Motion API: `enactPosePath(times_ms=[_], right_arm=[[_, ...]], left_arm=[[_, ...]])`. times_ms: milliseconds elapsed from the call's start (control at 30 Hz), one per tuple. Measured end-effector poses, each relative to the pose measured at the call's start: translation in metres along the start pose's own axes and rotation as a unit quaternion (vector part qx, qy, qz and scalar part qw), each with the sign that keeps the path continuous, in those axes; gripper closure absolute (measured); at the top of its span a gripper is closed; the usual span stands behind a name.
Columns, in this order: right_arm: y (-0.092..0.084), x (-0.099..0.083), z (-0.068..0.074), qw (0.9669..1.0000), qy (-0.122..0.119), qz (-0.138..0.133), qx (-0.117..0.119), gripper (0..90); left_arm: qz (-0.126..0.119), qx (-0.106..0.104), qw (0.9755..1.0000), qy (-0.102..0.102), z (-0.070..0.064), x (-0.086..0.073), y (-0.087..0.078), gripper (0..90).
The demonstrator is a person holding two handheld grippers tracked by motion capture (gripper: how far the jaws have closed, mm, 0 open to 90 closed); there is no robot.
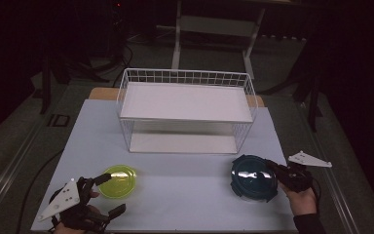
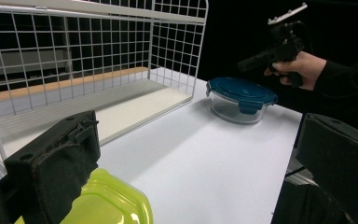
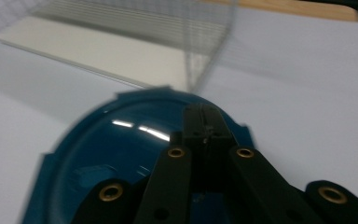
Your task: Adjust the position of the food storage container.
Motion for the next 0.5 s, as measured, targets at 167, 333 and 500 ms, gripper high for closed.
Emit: enactPosePath(times_ms=[167, 333, 500], right_arm=[[-0.002, -0.013, -0.019, 0.9996, 0.019, 0.003, -0.019, 90.0], [0.001, -0.023, -0.030, 0.9990, 0.029, 0.012, -0.033, 90.0], [0.007, -0.029, -0.041, 0.9981, 0.040, 0.020, -0.042, 90.0]], left_arm=[[0.001, -0.001, 1.0000, 0.000, 0.000, 0.000, 0.001, 0.0], [0.001, -0.001, 1.0000, -0.001, 0.000, 0.000, 0.001, 0.0], [0.002, -0.001, 1.0000, -0.002, 0.000, 0.000, 0.001, 0.0]])
Point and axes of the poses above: each handheld gripper's, and its own axes: y roughly forward along the jaws, x roughly out of its top, z roughly to its left, the point moved 2 cm from there along y, roughly forward along the jaws, and after that the axes turned 13 degrees about z, right-handed, at the moved point
